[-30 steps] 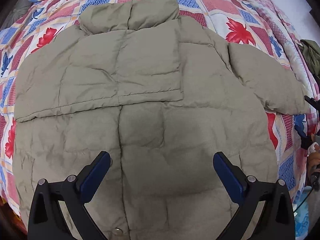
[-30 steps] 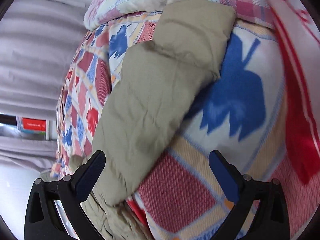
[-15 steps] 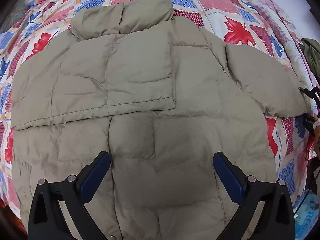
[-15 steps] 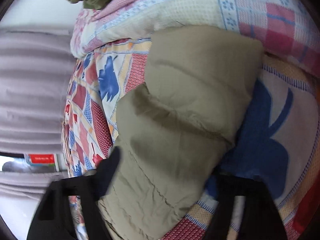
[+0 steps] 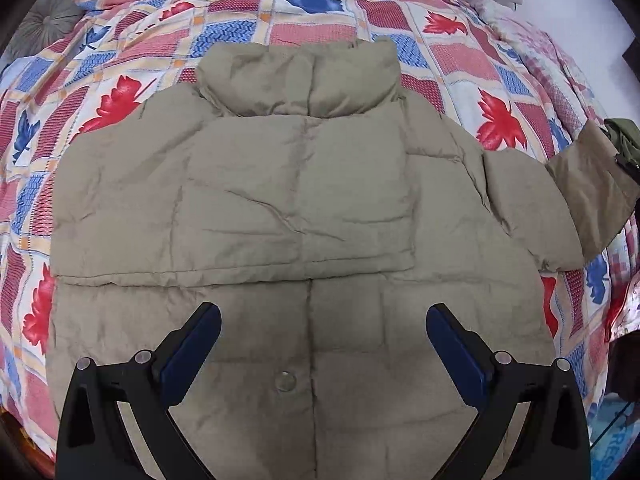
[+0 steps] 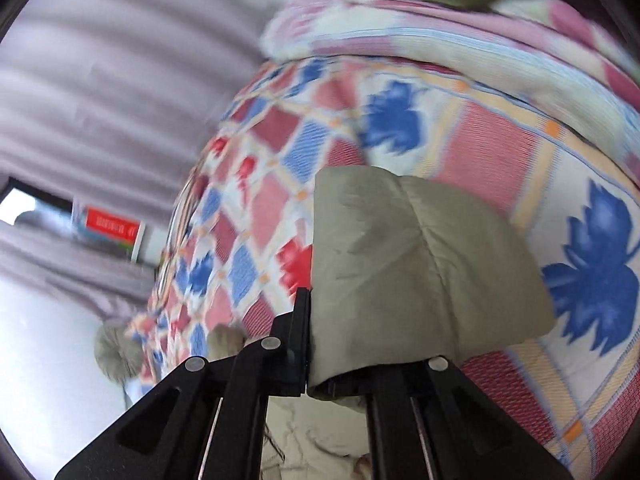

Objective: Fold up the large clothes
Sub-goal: 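Fold the held sleeve across the jacket body with the right tool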

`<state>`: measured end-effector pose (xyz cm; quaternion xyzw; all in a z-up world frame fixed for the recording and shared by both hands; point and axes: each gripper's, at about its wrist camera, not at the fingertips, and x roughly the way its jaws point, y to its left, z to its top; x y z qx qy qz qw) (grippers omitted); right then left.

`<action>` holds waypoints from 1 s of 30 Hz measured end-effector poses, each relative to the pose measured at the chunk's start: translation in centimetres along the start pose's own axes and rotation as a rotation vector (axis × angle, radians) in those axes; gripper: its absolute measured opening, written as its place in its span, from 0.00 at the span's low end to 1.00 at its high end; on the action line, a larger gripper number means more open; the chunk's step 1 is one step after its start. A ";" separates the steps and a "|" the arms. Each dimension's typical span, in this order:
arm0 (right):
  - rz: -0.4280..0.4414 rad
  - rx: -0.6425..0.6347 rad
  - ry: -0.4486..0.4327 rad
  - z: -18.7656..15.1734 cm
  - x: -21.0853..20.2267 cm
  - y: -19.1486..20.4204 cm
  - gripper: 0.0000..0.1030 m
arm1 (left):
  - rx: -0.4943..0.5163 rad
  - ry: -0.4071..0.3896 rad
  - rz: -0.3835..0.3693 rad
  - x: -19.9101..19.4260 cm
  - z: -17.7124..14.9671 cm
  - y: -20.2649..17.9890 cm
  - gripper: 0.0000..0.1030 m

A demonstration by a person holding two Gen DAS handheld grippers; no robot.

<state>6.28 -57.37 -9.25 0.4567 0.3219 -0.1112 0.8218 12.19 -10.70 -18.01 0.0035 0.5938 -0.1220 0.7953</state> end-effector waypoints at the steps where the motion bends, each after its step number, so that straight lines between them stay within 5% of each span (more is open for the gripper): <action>1: 0.000 -0.062 0.009 -0.8 0.4 1.9 0.07 | -0.007 -0.012 0.004 -0.3 0.2 0.9 1.00; 7: -0.011 -0.449 0.120 -9.1 4.4 12.6 0.07 | -0.058 -0.055 0.049 -1.3 0.6 6.3 1.00; 11: -0.052 -0.596 0.233 -15.4 8.5 15.6 0.07 | -0.090 -0.061 0.049 -1.5 0.5 9.4 1.00; 18: -0.151 -0.628 0.430 -23.2 14.0 13.5 0.07 | -0.126 -0.058 0.069 -0.8 -0.4 12.7 1.00; 25: -0.183 -0.561 0.482 -24.6 14.8 12.2 0.08 | -0.126 -0.060 0.054 -0.3 -0.4 13.1 1.00; 27: -0.186 -0.564 0.474 -24.4 13.9 12.6 0.16 | -0.129 -0.064 0.043 -0.4 -0.2 13.0 1.00; 29: -0.178 -0.550 0.460 -24.1 12.8 12.9 0.50 | -0.131 -0.072 0.035 -0.4 0.2 12.8 1.00; 30: -0.164 -0.536 0.446 -23.8 11.8 12.9 0.55 | -0.131 -0.076 0.031 -0.4 0.4 12.8 1.00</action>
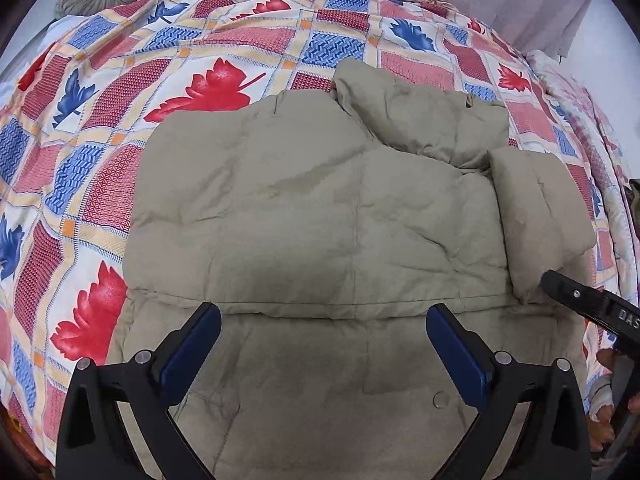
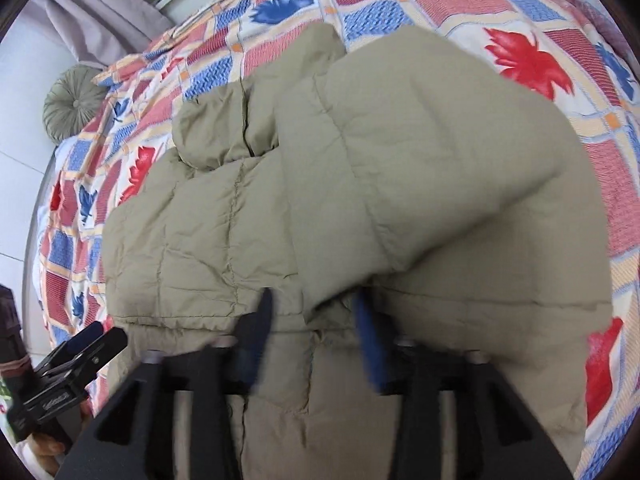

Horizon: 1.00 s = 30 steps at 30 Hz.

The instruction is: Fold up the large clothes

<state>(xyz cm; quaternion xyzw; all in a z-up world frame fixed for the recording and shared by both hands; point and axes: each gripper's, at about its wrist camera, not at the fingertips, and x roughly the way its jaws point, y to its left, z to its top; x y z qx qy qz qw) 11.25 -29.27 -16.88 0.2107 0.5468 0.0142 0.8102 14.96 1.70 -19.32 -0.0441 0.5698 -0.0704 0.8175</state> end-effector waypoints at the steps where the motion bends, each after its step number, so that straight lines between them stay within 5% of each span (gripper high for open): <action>1: 0.016 0.012 -0.012 -0.3 -0.8 -0.3 0.55 | 0.000 -0.003 -0.005 0.1 0.2 -0.1 1.00; 7: 0.066 0.217 -0.115 0.1 -4.6 -4.6 0.55 | -0.007 -0.014 -0.019 0.4 1.4 -0.1 1.00; 12: 0.184 0.506 -0.142 2.1 -2.7 -9.0 0.55 | -0.030 -0.035 -0.036 -0.1 2.6 1.0 1.00; 13: 0.200 0.547 -0.146 2.5 -2.1 -9.2 0.42 | -0.032 -0.041 -0.036 -0.3 2.8 1.5 1.00; 14: 0.212 0.569 -0.144 2.9 -1.5 -9.3 0.09 | -0.032 -0.047 -0.030 -0.5 3.0 1.9 1.00; 15: 0.209 0.573 -0.142 3.3 -1.3 -9.1 0.06 | -0.031 -0.054 -0.017 -0.7 3.2 2.3 1.00; 23: 0.144 0.127 -0.174 5.9 -2.8 2.0 0.05 | -0.080 -0.085 -0.039 -1.8 4.1 6.6 1.00; 30: 0.095 -0.132 -0.072 2.8 0.4 10.4 0.05 | -0.116 -0.085 -0.114 -2.1 4.4 7.7 1.00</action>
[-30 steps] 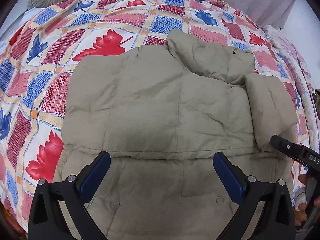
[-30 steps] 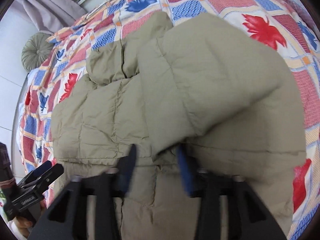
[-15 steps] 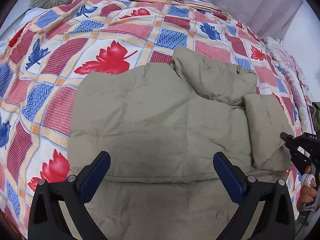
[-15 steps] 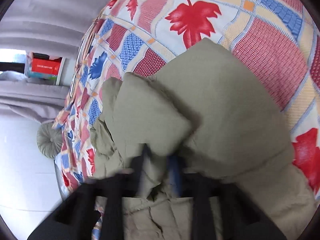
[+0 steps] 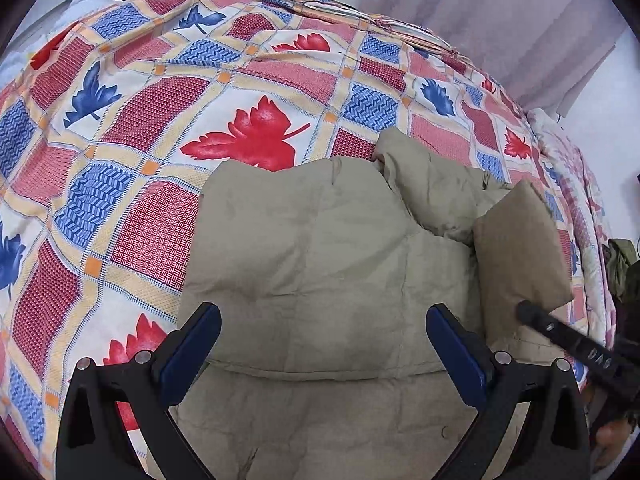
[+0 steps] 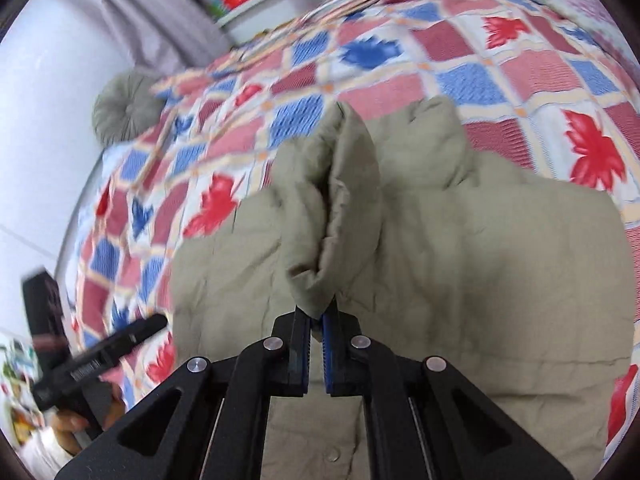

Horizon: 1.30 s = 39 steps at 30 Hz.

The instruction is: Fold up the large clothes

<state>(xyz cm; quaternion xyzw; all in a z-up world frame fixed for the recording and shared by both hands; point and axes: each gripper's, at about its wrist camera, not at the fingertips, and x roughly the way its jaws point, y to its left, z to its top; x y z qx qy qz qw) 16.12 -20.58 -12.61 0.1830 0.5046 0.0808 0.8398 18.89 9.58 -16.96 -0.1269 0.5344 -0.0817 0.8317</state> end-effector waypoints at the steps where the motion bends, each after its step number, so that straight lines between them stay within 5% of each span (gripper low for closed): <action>1: -0.012 -0.020 0.025 -0.6 0.8 0.5 0.05 | -0.003 0.004 -0.018 0.0 0.0 -0.1 1.00; 9: -0.029 -0.030 0.205 -4.9 4.3 0.2 0.08 | 0.019 0.059 -0.129 1.5 0.0 -2.5 1.00; 14: -0.046 0.072 0.164 -6.0 0.9 -3.7 0.54 | 0.033 0.108 -0.172 4.2 -0.1 -4.9 0.93; 21: -0.039 0.331 0.097 -7.8 -4.2 -12.8 0.54 | 0.044 0.179 -0.165 9.1 0.3 -7.8 0.88; 23: -0.033 0.398 0.074 -8.2 -4.9 -15.0 0.54 | 0.035 0.194 -0.165 10.3 0.6 -8.6 0.77; 26: -0.028 0.491 0.027 -8.5 -5.6 -17.9 0.54 | 0.009 0.241 -0.158 12.4 1.2 -9.6 0.37; 27: -0.023 0.517 0.013 -8.5 -5.7 -18.8 0.54 | -0.002 0.251 -0.182 12.8 1.3 -9.9 0.14; 35: -0.037 0.588 -0.043 -6.0 -6.2 -22.5 0.54 | 0.056 0.124 -0.149 7.5 1.4 -9.7 0.11; 39: -0.036 0.563 -0.072 -4.9 -7.1 -23.3 0.50 | 0.093 0.150 -0.106 7.2 0.3 -7.9 0.11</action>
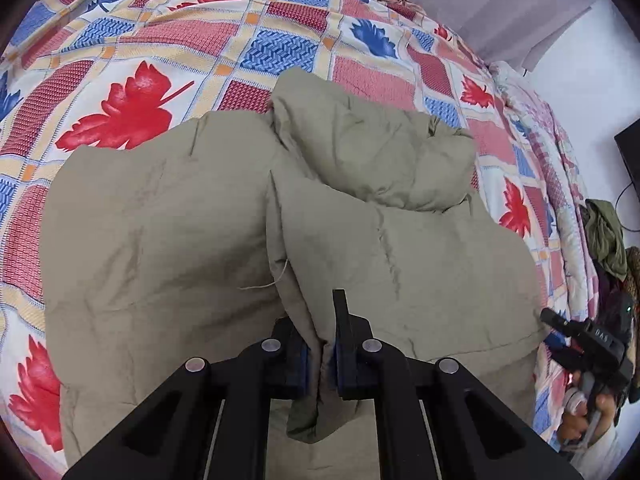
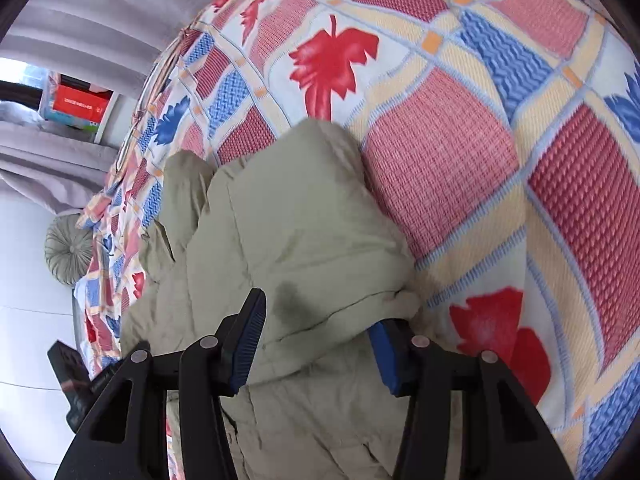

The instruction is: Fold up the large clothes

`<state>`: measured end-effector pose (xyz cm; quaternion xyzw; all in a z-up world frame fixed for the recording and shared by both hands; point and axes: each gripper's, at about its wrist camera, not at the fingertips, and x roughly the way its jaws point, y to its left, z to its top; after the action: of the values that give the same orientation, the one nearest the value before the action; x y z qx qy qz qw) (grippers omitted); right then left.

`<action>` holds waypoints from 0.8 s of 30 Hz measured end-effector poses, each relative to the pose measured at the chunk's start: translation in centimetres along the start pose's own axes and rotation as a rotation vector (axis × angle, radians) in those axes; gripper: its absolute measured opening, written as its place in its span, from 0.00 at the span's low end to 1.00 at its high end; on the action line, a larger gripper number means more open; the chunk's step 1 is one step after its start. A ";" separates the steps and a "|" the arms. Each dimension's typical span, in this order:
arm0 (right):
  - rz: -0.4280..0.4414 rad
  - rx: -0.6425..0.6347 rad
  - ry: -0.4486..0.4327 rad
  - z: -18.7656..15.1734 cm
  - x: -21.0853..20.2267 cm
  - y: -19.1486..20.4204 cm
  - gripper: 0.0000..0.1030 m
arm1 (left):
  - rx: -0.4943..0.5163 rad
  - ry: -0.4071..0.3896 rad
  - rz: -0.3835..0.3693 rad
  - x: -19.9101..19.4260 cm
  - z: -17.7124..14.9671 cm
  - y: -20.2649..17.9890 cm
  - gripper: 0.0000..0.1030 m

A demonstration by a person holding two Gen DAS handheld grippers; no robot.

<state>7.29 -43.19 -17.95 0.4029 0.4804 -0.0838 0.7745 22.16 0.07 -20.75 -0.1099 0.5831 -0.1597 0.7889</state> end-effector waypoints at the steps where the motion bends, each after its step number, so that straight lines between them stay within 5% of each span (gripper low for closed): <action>1: -0.006 -0.008 -0.002 0.2 0.1 0.0 0.47 | -0.002 0.011 0.020 0.4 -0.3 0.5 0.11; 10: -0.078 -0.004 0.035 -0.4 3.6 -1.6 0.42 | 0.014 0.000 0.112 2.1 -0.8 1.7 0.12; 16: -0.102 -0.036 0.072 -1.4 1.2 0.0 0.45 | 0.087 -0.053 0.201 -1.7 -0.3 2.1 0.12; 21: -0.128 -0.091 0.073 -3.0 -2.2 0.8 0.44 | 0.077 -0.086 0.167 -4.3 0.3 2.9 0.12; 23: -0.198 -0.150 -0.015 -2.4 -3.8 1.4 0.24 | 0.094 -0.095 0.145 -4.5 1.0 2.3 0.12; 24: -0.234 -0.166 -0.050 -1.7 -4.1 1.7 0.23 | 0.106 -0.097 0.135 -4.3 1.4 1.7 0.12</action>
<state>4.81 -41.92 -14.05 0.2763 0.5097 -0.1435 0.8020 22.53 3.23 -17.17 -0.0361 0.5410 -0.1310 0.8300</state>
